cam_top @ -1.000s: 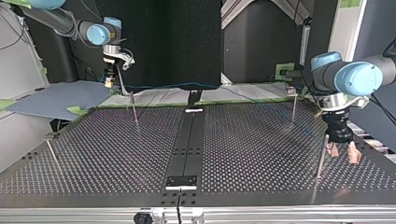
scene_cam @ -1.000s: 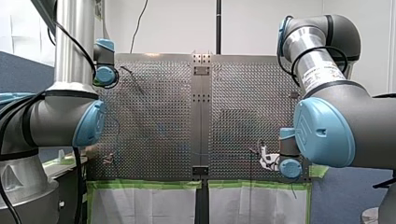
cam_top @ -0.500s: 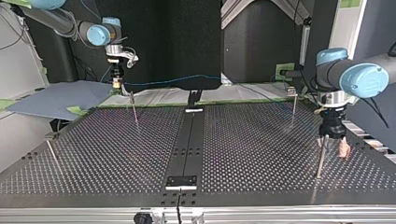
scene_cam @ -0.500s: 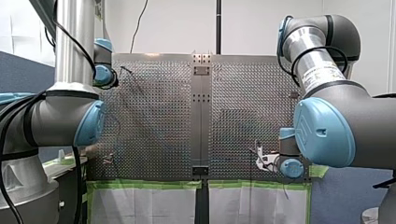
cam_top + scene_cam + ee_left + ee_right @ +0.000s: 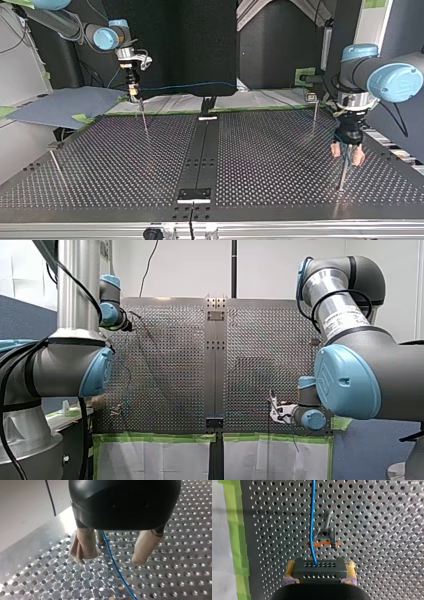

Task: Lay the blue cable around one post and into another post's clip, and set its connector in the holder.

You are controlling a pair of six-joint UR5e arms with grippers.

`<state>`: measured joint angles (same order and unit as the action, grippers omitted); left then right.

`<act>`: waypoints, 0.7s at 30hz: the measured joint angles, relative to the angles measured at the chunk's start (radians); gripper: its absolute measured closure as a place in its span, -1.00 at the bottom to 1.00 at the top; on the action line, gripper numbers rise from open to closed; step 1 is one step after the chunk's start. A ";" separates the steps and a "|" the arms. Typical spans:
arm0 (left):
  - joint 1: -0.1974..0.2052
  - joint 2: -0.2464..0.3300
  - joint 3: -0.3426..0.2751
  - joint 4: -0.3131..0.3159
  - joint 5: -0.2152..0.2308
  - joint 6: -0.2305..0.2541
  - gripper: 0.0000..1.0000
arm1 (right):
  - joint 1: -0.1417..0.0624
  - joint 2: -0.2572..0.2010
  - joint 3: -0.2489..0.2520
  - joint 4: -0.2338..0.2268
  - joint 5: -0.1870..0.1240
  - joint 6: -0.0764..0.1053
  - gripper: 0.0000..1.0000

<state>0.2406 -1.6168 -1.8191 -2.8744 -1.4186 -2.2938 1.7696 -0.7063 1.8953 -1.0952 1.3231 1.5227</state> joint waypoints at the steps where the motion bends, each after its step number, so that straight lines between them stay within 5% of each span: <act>1: 0.000 0.004 -0.003 -0.012 -0.006 0.008 -1.00 | 0.000 0.000 0.000 0.001 -0.004 0.000 1.00; 9: 0.011 0.065 -0.044 -0.021 -0.047 0.019 -1.00 | 0.003 0.000 -0.002 0.003 -0.012 0.001 1.00; 21: 0.038 0.170 -0.043 -0.120 -0.126 0.117 -1.00 | 0.010 0.001 -0.006 0.005 -0.013 0.001 1.00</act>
<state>0.2787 -1.4468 -1.8620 -2.9947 -1.5443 -2.1765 1.7796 -0.7057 1.8890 -1.0897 1.3101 1.5236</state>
